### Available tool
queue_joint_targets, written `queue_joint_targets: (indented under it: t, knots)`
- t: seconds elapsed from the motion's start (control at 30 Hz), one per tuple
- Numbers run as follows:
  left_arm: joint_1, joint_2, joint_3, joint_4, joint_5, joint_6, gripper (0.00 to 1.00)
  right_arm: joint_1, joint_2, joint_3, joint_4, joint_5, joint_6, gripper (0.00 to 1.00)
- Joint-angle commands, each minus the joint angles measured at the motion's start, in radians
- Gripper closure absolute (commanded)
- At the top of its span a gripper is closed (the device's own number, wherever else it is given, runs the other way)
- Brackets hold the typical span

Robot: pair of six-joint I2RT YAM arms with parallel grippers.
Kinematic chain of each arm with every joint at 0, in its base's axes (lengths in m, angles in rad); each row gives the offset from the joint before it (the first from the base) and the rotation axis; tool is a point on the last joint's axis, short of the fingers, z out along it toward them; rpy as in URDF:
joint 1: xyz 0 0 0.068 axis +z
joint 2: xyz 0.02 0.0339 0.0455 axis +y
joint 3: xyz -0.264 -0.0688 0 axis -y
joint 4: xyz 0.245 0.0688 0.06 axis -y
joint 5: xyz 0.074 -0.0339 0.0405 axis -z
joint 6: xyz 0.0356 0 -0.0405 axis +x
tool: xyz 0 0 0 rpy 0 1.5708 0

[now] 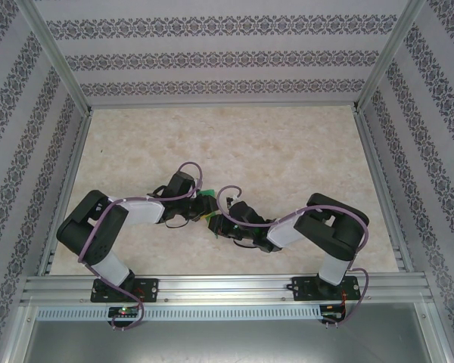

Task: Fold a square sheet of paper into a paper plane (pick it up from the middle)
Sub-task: Fold the wing for the fifth time at the center of the table.

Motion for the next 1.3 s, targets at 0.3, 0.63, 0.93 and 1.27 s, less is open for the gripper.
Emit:
queue_joint_targets:
  t: [0.3,0.63,0.93,1.27]
  knots:
    - [0.011,0.027,0.028,-0.006,0.006,0.031,0.57,-0.002,-0.035,-0.035,-0.211,0.012,0.056,0.84]
    - [0.012,0.035,0.036,-0.027,0.003,0.031,0.59,0.001,-0.036,-0.039,-0.274,-0.001,0.101,0.90]
    - [0.012,0.041,0.042,-0.045,0.006,0.039,0.60,0.019,-0.101,-0.006,-0.403,0.024,0.051,0.81]
    - [0.012,0.043,0.046,-0.053,0.006,0.041,0.60,0.040,-0.094,0.030,-0.520,0.054,0.002,0.88]
